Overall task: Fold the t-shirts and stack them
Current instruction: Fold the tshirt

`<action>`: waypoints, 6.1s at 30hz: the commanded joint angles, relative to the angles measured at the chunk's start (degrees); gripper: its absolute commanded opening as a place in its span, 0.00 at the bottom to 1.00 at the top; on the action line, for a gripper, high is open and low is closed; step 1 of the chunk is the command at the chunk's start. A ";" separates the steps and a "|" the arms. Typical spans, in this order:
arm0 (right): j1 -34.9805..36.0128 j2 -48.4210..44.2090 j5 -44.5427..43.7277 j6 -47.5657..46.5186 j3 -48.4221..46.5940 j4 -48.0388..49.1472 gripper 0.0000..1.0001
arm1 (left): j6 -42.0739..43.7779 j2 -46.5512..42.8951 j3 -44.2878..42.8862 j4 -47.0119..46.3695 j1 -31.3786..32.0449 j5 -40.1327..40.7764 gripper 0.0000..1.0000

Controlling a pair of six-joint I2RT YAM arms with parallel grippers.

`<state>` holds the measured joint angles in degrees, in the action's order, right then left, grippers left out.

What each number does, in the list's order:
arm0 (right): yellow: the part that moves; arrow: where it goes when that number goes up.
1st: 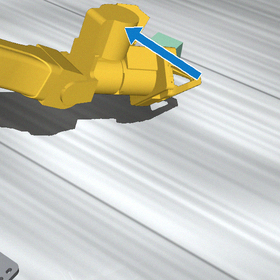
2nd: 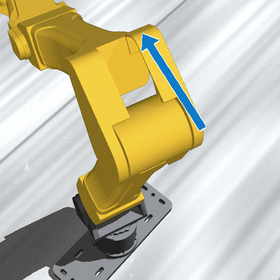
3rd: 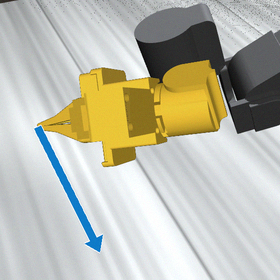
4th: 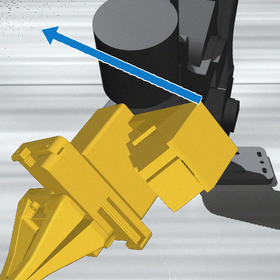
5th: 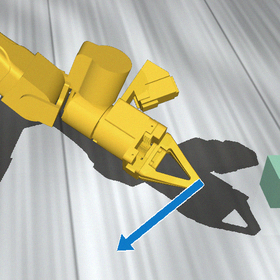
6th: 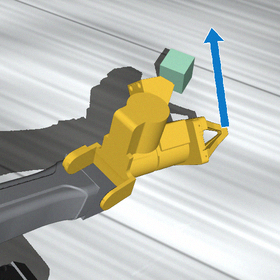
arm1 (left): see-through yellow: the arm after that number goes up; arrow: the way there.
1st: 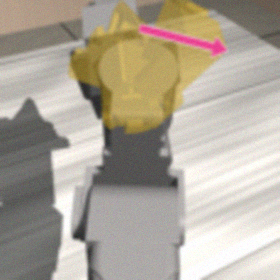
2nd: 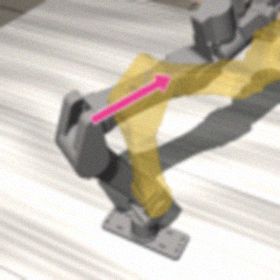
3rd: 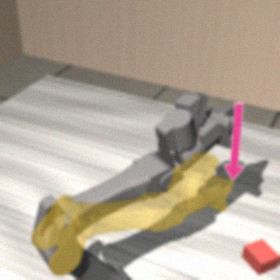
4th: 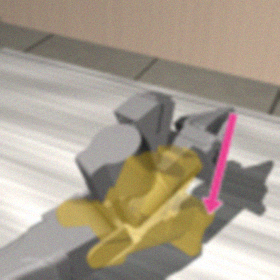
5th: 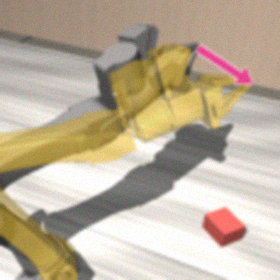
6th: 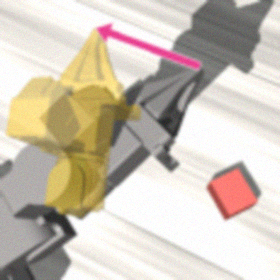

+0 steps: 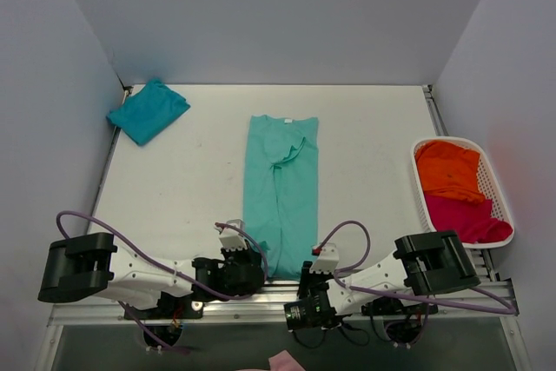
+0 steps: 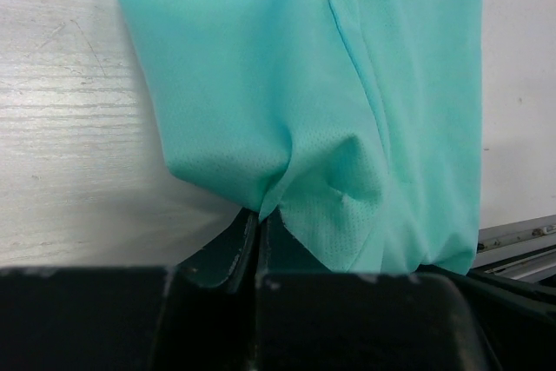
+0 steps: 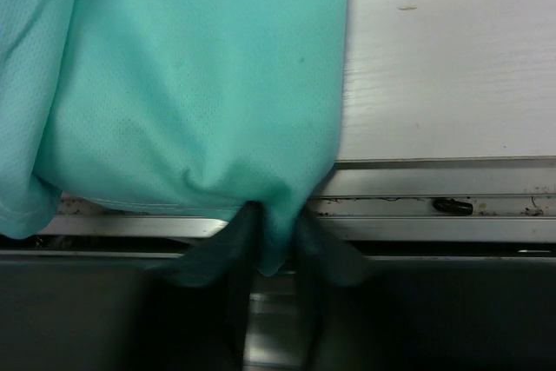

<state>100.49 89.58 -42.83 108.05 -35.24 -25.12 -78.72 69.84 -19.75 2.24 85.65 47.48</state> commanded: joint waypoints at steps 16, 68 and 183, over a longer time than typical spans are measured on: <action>0.67 -12.13 -4.19 2.34 -5.71 -19.34 0.00 | 0.85 -10.25 -8.89 16.03 -0.31 -9.33 0.02; -36.41 -14.53 -0.33 -48.19 -15.21 8.59 0.00 | 23.87 5.38 -25.95 2.25 -44.59 -47.48 0.08; -52.67 28.46 14.09 -59.53 -42.54 18.88 0.47 | 26.33 9.51 -16.99 -16.03 -57.08 -48.11 0.98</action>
<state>48.03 117.62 -28.88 49.21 -77.28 -5.28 -53.56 76.75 -36.58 -8.95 28.12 -4.03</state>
